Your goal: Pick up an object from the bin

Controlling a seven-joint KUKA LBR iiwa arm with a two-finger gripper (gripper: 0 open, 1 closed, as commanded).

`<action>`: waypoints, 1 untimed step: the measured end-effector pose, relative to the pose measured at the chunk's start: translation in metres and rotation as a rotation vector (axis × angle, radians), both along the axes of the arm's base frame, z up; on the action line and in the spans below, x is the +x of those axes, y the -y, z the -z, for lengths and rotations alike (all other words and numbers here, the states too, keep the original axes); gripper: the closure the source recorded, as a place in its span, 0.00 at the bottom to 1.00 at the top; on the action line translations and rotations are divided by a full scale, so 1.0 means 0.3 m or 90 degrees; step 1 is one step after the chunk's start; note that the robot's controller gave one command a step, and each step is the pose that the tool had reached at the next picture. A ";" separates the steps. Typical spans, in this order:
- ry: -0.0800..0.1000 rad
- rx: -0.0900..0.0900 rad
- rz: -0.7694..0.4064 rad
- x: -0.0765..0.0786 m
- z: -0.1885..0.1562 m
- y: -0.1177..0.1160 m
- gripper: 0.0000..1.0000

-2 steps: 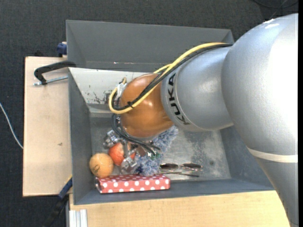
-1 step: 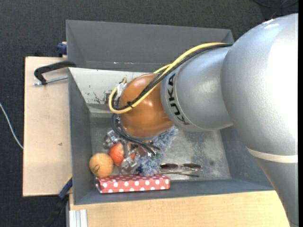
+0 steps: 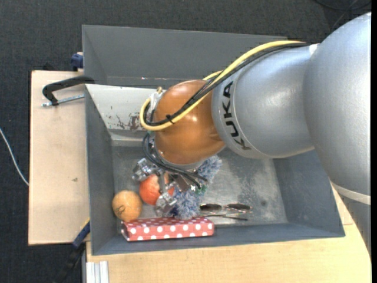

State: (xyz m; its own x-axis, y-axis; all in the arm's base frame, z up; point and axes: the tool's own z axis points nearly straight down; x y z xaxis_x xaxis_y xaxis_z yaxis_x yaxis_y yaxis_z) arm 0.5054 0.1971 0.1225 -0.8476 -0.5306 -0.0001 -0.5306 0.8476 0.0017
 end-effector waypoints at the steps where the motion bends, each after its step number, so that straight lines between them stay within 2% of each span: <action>1: 0.001 0.001 -0.019 -0.004 -0.192 0.046 1.00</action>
Offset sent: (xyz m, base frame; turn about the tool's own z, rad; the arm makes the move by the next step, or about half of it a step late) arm 0.0111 -0.0053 0.0883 0.0118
